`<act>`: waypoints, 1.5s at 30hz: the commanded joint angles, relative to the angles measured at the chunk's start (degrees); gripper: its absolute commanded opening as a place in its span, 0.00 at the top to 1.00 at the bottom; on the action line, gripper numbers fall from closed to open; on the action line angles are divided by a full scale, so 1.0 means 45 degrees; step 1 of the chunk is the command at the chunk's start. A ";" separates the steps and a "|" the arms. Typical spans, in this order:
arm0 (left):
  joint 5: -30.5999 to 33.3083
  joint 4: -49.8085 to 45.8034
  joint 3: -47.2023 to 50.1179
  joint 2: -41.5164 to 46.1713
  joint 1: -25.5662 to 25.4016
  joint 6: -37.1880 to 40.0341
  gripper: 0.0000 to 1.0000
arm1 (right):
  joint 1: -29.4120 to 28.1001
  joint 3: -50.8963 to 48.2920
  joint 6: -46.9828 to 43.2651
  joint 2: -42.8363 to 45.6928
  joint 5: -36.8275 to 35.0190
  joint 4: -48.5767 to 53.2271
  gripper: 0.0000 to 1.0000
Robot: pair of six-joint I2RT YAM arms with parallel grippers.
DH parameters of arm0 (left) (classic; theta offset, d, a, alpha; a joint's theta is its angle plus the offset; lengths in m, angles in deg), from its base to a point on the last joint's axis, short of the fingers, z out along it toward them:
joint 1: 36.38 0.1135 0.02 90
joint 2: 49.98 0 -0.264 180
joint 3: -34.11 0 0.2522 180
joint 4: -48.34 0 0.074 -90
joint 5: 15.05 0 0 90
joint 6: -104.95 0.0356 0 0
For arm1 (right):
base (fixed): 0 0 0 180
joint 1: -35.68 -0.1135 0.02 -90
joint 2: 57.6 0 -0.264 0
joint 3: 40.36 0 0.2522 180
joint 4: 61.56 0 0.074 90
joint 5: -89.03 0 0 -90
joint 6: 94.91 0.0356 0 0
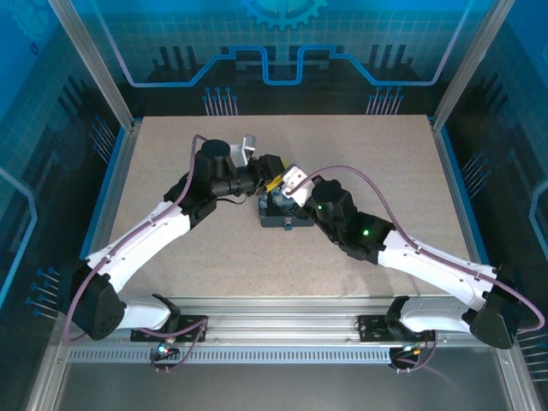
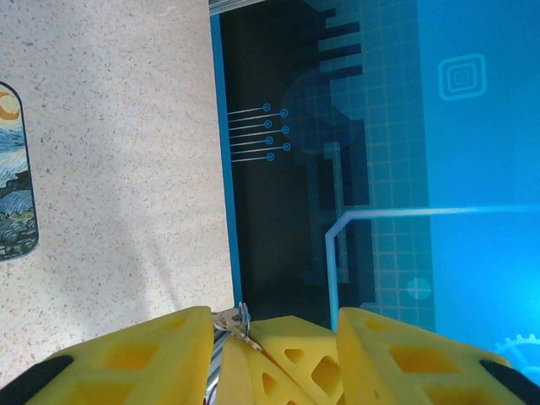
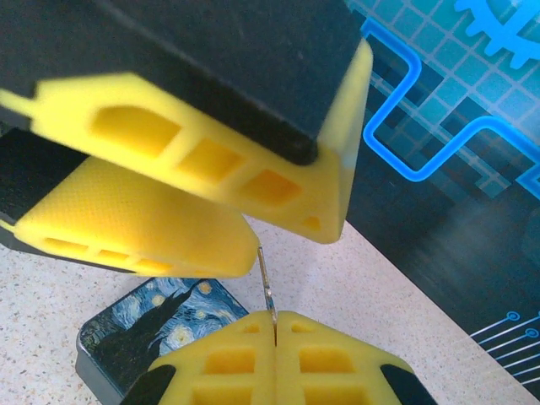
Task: Unlock the padlock with the key
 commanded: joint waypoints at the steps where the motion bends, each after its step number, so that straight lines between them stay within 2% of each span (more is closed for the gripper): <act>1: -0.0388 0.0252 -0.0321 -0.0228 -0.0085 -0.0038 0.61 | -0.0211 0.0083 -0.0147 -0.0033 -0.0323 -0.0533 1.00; 3: -0.0439 0.0282 -0.0340 -0.0286 -0.0075 -0.0102 0.63 | -0.0250 0.0102 -0.0173 -0.0043 -0.0345 -0.0505 1.00; 11: -0.0527 0.0439 -0.0320 -0.0444 -0.0105 -0.0184 0.89 | -0.0346 0.0083 -0.0206 -0.0119 -0.0382 -0.0525 1.00; 18: -0.0482 0.0381 -0.0315 -0.0478 -0.0106 -0.0031 1.00 | -0.0382 0.0025 0.0015 -0.0046 -0.0379 -0.0412 1.00; 21: -0.0406 0.0270 -0.0321 -0.0483 -0.0091 0.0213 1.00 | -0.0368 -0.0007 0.0302 0.0070 -0.0381 -0.0238 0.89; 23: -0.0377 0.0245 -0.0321 -0.0464 -0.0067 0.0441 1.00 | -0.0256 -0.0001 0.0752 0.0213 -0.0377 0.0011 0.77; 27: -0.0075 -0.0117 -0.0359 -0.0370 -0.0029 0.1323 1.00 | 0.0212 -0.0091 0.1965 0.0754 0.0223 0.0863 0.69; 31: 0.0281 -0.0412 -0.0286 -0.0168 -0.0007 0.2348 1.00 | 0.1298 -0.0185 0.3923 0.1496 0.1980 0.2016 0.62; 36: 0.0069 0.0066 -0.0028 0.0085 -0.0005 0.3441 1.00 | 0.4074 -0.0562 0.6885 0.2062 0.7117 0.2580 0.60; 40: 0.0124 0.0405 0.0407 0.0444 -0.0027 0.4130 1.00 | 0.5317 -0.1103 0.8753 0.2076 1.0252 0.1698 0.60; 42: 0.0137 0.0547 0.0598 0.0552 -0.0046 0.4334 1.00 | 0.5487 -0.1391 0.9615 0.1991 1.1335 0.0860 0.59; 45: 0.0064 0.1051 0.0928 0.0625 -0.0057 0.4374 1.00 | 0.5570 -0.2062 1.1289 0.1711 1.2605 -0.0856 0.53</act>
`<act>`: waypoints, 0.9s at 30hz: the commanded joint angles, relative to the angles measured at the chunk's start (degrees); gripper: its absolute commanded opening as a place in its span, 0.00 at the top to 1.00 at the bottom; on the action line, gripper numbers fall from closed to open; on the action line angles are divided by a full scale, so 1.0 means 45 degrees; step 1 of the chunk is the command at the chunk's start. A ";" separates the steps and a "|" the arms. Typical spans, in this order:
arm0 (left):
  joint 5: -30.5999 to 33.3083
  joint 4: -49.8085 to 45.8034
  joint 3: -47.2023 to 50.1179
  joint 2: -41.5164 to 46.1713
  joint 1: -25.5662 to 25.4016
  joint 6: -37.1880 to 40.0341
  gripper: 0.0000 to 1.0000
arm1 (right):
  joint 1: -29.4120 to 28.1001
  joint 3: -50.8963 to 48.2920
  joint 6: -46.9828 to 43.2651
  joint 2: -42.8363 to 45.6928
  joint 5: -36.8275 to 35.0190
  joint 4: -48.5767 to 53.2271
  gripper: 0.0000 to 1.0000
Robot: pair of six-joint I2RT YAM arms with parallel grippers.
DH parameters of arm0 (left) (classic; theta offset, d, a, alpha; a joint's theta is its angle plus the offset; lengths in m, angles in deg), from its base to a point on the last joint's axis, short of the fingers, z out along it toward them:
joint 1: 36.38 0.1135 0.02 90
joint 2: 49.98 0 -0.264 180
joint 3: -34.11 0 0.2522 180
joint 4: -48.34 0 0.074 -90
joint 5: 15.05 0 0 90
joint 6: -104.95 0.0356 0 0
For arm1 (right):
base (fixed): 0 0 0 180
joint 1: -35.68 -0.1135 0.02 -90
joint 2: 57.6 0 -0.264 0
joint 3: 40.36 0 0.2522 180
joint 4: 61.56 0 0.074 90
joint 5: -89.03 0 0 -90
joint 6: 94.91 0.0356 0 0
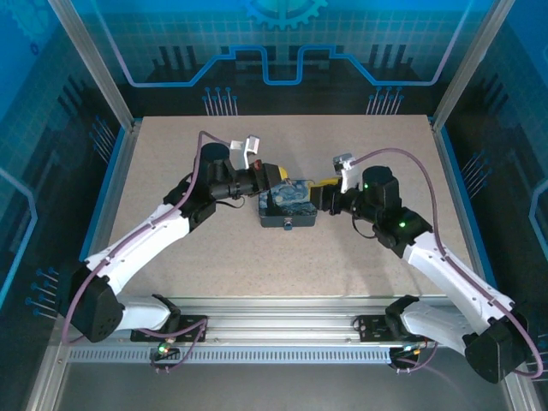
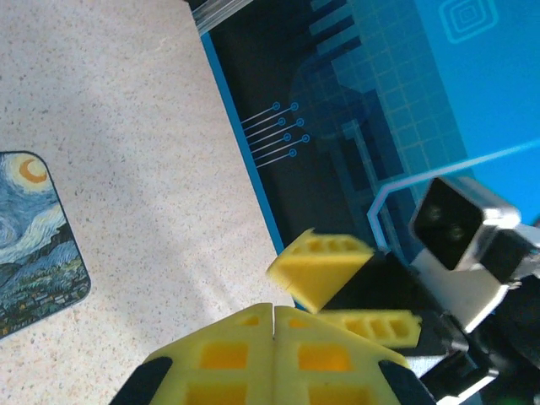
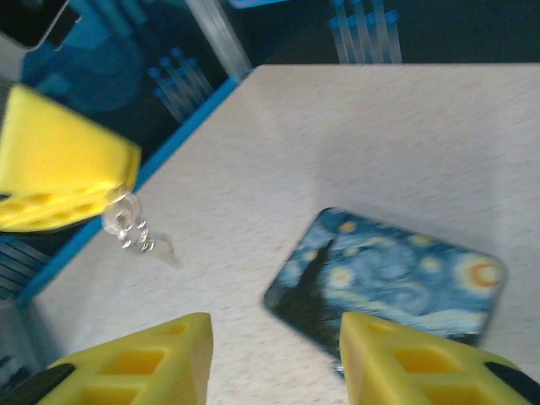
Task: Unlock the padlock with the key
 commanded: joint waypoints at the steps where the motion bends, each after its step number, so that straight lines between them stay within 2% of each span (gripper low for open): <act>1: -0.0036 0.0942 0.0528 0.0383 -0.0051 0.0599 1.00 | 0.0163 -0.0550 0.2736 -0.0307 0.2844 -0.2389 0.53; 5: -0.0006 0.1483 0.0838 0.0539 -0.0121 0.0496 1.00 | 0.0242 -0.1178 0.4909 -0.0641 0.3344 -0.4721 0.45; 7: -0.0013 0.1592 0.0883 0.0579 -0.0167 0.0479 1.00 | 0.0243 -0.1439 0.5832 -0.0769 0.3451 -0.5897 0.45; 12: 0.0018 0.2037 0.1100 0.0622 -0.0264 0.0293 1.00 | 0.0302 -0.1739 0.7171 -0.0934 0.3323 -0.7198 0.46; 16: 0.0039 0.2344 0.1176 0.0622 -0.0382 0.0176 1.00 | 0.0302 -0.1820 0.7831 -0.1254 0.3461 -0.8074 0.51; 27: 0.0037 0.2852 0.1268 0.0662 -0.0424 -0.0175 1.00 | 0.0223 -0.1741 0.8223 -0.1635 0.3759 -0.8708 0.65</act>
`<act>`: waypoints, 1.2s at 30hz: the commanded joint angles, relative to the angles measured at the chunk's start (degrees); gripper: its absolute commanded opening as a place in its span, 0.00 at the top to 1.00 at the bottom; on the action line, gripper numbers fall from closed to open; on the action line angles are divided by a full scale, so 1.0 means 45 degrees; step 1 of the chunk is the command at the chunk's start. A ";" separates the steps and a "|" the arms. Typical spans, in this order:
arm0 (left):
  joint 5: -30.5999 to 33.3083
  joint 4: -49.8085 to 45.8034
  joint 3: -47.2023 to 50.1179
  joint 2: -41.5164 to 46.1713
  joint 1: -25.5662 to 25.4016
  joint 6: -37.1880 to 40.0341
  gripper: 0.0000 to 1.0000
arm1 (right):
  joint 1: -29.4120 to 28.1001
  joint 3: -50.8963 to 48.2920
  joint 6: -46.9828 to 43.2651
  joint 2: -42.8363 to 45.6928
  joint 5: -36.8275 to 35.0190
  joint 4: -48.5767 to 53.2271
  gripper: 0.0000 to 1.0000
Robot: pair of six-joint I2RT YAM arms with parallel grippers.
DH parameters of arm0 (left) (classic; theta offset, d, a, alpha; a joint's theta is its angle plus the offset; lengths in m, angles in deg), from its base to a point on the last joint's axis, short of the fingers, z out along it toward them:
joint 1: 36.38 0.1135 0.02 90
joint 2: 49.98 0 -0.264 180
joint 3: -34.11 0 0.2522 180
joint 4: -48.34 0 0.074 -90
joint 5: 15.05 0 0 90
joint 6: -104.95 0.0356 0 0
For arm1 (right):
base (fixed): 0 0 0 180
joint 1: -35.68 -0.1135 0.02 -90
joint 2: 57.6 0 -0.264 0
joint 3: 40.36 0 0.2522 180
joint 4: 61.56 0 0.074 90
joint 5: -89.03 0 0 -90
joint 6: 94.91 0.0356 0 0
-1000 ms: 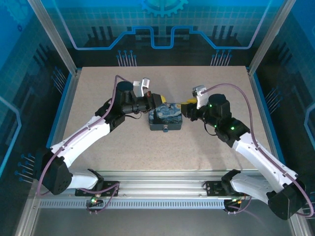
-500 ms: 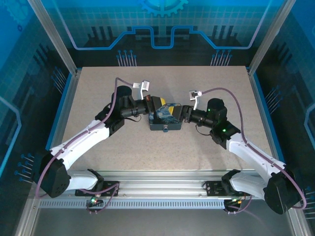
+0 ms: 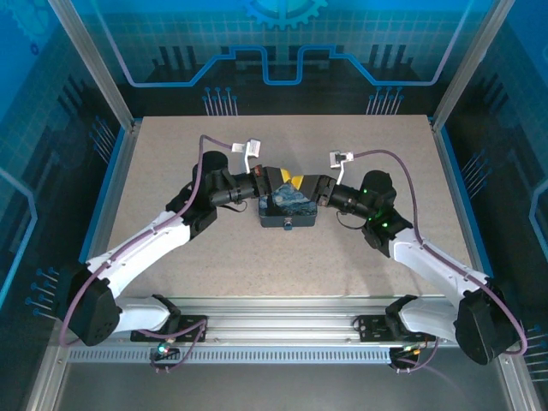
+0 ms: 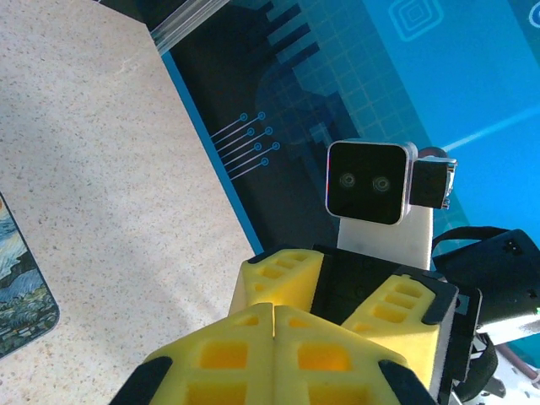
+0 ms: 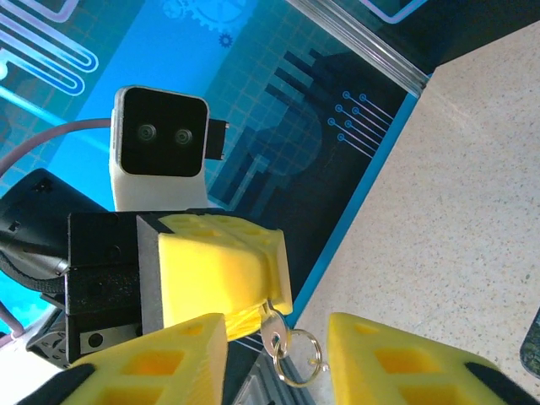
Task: Unlock the padlock with the key
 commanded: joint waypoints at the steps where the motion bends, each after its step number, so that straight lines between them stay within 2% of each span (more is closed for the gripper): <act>1: 0.0027 0.0622 0.0204 0.0358 -0.0087 -0.0194 1.00 | 0.0058 -0.0071 0.0239 -0.0074 0.0315 -0.0784 0.66; 11: -0.0012 0.1180 0.0439 0.0358 -0.0087 -0.0544 1.00 | -0.0074 0.0078 0.0298 -0.0358 0.0593 -0.1030 0.73; 18: 0.0014 0.1411 0.0566 0.0389 -0.0089 -0.0673 1.00 | -0.0157 0.0124 0.0298 -0.0539 0.0618 -0.1074 0.73; 25: 0.0229 0.1443 0.0682 0.0541 -0.0089 -0.0637 1.00 | -0.0177 -0.0064 0.0401 -0.0519 0.0540 -0.1232 0.77; 30: 0.0207 0.1615 0.0739 0.0550 -0.0087 -0.0696 1.00 | -0.0161 -0.0120 0.0552 -0.0556 0.0550 -0.1557 0.94; 34: 0.0256 0.1758 0.0836 0.0570 -0.0089 -0.0722 1.00 | -0.0131 -0.0115 0.0546 -0.0500 0.0462 -0.1540 1.00; 36: 0.0244 0.1820 0.0868 0.0570 -0.0089 -0.0766 1.00 | -0.0116 -0.0110 0.0545 -0.0463 0.0414 -0.1518 1.00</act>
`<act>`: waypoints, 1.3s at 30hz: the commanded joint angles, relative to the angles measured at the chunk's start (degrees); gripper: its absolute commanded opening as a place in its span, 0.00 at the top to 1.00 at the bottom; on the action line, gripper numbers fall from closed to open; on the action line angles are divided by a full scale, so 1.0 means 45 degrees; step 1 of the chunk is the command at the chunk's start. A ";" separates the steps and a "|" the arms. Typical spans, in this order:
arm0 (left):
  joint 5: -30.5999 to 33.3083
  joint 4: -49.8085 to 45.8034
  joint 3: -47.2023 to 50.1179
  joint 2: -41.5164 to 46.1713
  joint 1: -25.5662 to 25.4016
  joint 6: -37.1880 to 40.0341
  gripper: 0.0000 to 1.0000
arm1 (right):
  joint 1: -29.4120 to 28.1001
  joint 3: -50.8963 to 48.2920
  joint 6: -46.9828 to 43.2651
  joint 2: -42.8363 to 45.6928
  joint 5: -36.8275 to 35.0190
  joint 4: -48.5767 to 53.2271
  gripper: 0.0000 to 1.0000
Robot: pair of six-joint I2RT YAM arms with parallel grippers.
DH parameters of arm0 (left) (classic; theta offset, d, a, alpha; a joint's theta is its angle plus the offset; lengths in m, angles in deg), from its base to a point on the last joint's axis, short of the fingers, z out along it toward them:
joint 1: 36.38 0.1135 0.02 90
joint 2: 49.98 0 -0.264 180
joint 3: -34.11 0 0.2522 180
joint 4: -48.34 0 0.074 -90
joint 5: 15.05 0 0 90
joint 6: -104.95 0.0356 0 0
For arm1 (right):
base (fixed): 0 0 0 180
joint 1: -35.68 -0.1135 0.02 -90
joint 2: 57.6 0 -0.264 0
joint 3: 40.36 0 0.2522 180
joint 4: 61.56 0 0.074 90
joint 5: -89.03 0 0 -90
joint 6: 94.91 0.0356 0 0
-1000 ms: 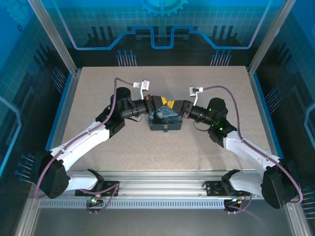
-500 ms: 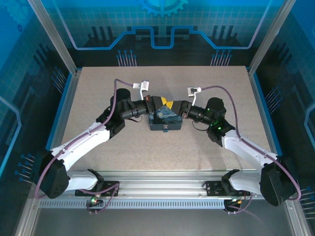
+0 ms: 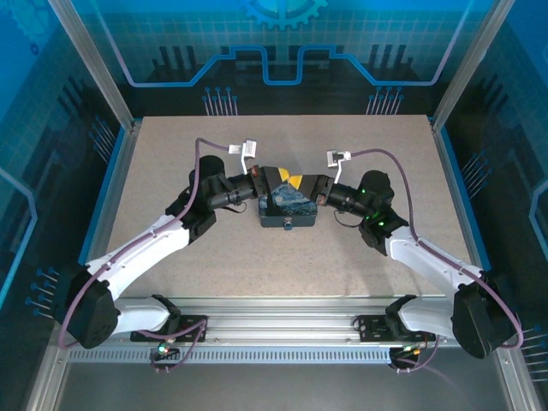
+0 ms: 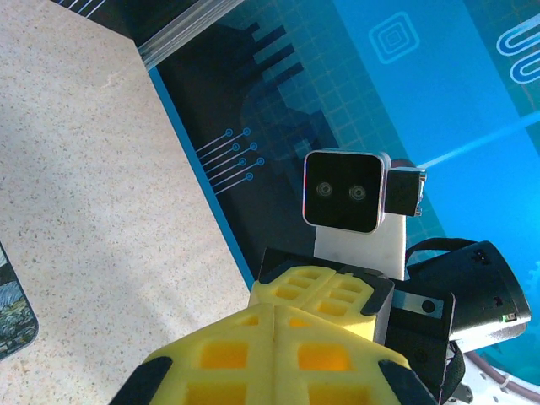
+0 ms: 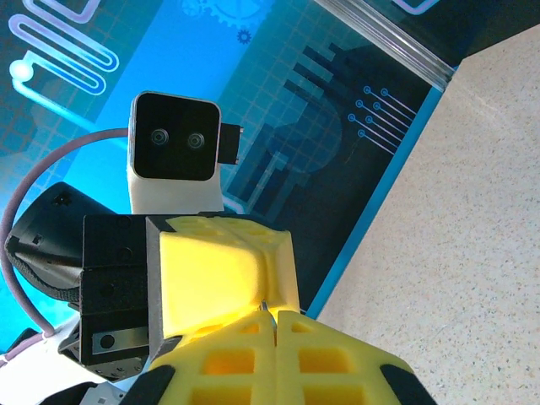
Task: Unlock the padlock with the key
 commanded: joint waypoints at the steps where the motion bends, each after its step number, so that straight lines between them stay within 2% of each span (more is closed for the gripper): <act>1: 0.0038 0.0546 0.0227 0.0327 -0.0084 -0.0034 1.00 | -0.0004 -0.0057 -0.0046 0.0062 0.0008 -0.0377 1.00; 3: 0.0042 0.0512 0.0266 0.0366 -0.0089 -0.0021 1.00 | 0.0091 -0.0020 -0.0188 0.0131 0.0024 -0.0150 1.00; 6: 0.0075 0.0272 0.0286 0.0492 -0.0051 0.0052 0.69 | 0.0253 0.0189 -0.0589 0.0212 0.0315 0.0496 1.00; 8: -0.0059 0.0122 0.0277 0.0560 0.0074 0.0008 0.60 | 0.0344 0.0446 -0.1050 0.0306 0.0627 0.1292 1.00; 12: -0.0786 -0.0096 0.0194 0.0676 0.0521 -0.0226 0.51 | 0.0611 0.0936 -0.2070 0.0545 0.1278 0.3131 1.00; 19: -0.2263 -0.1142 -0.0337 0.0545 0.0982 0.0067 0.43 | 0.1061 0.1764 -0.3654 0.0742 0.2371 0.5454 1.00; 27: -0.4060 -0.0726 -0.0612 0.0027 0.1064 -0.0420 0.35 | 0.1209 0.2544 -0.4404 0.0415 0.3422 0.6299 1.00; 34: -0.4687 -0.0644 -0.0799 -0.0278 0.1064 -0.0607 0.36 | 0.1163 0.2954 -0.4882 0.0264 0.4027 0.6964 1.00; 39: -0.4887 -0.0412 -0.0807 -0.0346 0.1064 -0.0755 0.46 | 0.1185 0.3233 -0.5284 0.0111 0.4065 0.7776 1.00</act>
